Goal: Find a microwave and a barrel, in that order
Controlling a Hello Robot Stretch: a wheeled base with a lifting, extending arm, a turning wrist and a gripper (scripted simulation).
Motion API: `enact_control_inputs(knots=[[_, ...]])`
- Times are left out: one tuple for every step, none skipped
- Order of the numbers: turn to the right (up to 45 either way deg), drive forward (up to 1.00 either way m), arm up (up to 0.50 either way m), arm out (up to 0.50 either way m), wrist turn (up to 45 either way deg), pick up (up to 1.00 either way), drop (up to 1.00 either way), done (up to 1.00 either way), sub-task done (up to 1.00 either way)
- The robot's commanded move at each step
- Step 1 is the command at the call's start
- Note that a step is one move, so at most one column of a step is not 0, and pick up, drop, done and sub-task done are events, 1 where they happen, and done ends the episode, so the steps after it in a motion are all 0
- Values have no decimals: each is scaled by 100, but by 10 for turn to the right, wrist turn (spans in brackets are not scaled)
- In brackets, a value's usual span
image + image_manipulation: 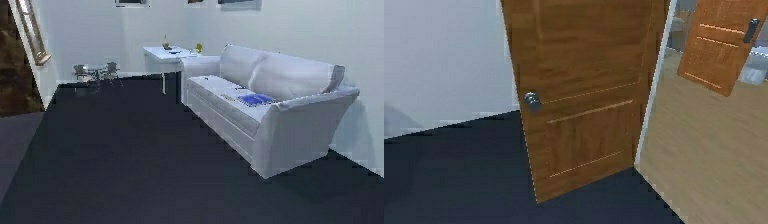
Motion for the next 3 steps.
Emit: enact_control_inputs(knots=[[-450,0,0,0,0,0,0,0,0],[-330,0,0,0,0,0,0,0,0],[0,60,0,0,0,0,0,0,0]])
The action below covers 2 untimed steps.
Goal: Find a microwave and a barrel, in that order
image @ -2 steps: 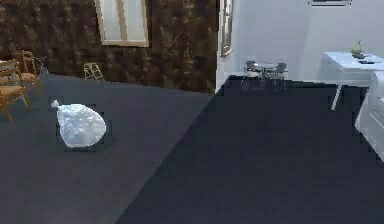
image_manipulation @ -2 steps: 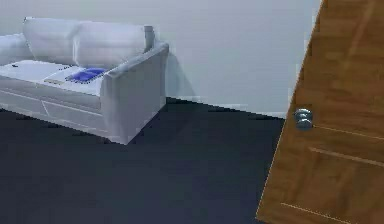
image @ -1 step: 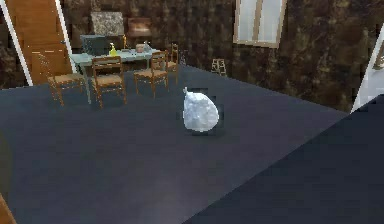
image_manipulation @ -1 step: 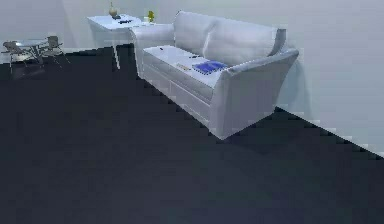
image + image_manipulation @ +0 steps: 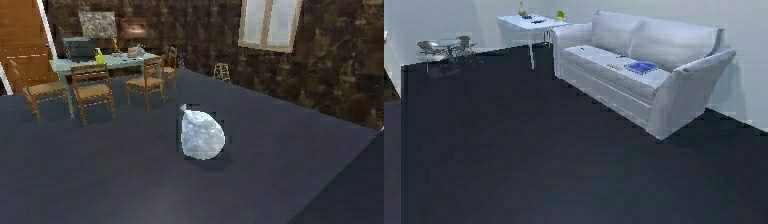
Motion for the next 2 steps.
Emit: enact_control_inputs(knots=[[-330,0,0,0,0,0,0,0,0],[0,70,0,0,0,0,0,0,0]])
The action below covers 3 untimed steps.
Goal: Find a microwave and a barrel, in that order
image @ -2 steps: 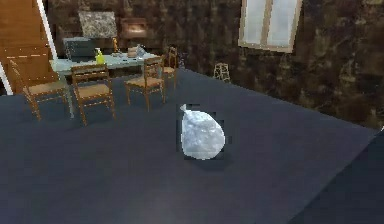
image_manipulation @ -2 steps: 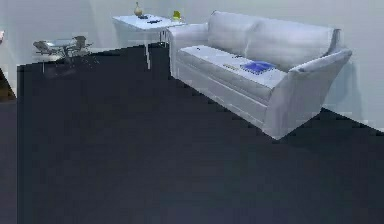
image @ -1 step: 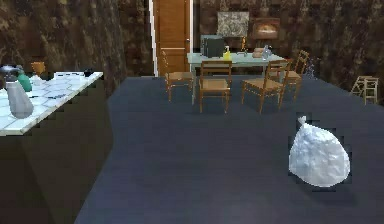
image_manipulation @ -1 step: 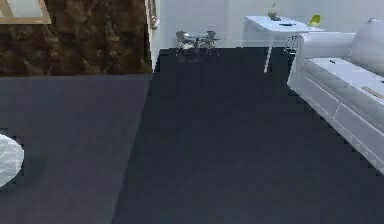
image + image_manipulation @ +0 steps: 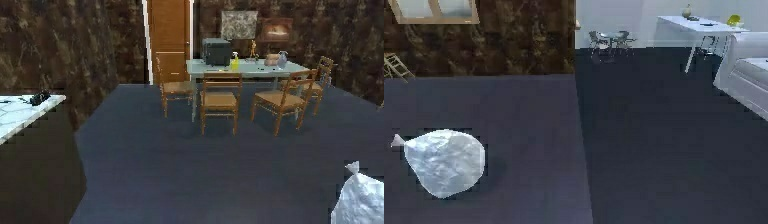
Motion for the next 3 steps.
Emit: enact_control_inputs(knots=[[-120,0,0,0,0,0,0,0,0],[0,100,0,0,0,0,0,0,0],[-30,0,0,0,0,0,0,0,0]])
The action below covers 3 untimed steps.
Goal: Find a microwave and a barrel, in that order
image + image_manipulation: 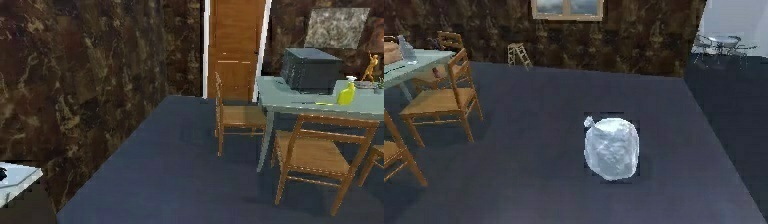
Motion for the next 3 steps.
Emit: enact_control_inputs(knots=[[90,0,0,0,0,0,0,0,0],[0,85,0,0,0,0,0,0,0],[-450,0,0,0,0,0,0,0,0]])
